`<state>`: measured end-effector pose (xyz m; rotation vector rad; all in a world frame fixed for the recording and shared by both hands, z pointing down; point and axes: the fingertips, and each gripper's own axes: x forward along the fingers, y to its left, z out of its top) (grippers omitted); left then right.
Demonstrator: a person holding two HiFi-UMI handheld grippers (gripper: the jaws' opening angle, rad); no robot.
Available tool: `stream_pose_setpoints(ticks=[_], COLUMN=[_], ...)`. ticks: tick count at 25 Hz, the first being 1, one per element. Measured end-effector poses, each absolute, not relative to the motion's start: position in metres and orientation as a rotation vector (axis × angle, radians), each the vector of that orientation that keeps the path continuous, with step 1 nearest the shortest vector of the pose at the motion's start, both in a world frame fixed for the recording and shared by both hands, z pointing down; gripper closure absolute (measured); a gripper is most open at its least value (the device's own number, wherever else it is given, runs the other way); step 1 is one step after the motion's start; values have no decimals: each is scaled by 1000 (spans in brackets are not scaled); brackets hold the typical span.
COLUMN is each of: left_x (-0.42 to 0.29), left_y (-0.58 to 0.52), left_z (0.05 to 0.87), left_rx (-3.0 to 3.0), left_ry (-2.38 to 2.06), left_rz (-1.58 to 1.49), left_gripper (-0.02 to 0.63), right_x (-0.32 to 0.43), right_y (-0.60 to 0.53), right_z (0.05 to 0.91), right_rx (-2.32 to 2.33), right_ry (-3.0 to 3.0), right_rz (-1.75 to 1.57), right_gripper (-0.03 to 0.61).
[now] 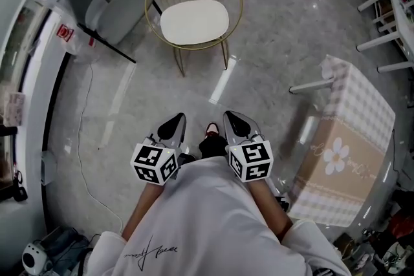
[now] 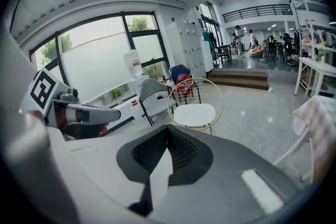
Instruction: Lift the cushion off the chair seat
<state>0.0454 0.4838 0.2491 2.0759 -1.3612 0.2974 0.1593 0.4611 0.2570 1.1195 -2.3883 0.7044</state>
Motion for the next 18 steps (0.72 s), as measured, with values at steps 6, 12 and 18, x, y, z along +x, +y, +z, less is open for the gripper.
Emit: stream_pose_setpoints(ticks=[6,12,18], left_x=[48,33,13], left_y=[451,423,385], left_z=[244,244,254], left_rx=[2065,2048,2038], left_ry=[-1388,-1397,-1356], left_rz=[271,240,209], left_gripper=[617,617,617], right_x=[168,158,135], right_y=[428,407,371], right_z=[257,263,272], right_rx=[1114,1110,1123], right_ry=[-2390,-2373,-2338], right_rz=[702,720,711], right_gripper=[574,574,574])
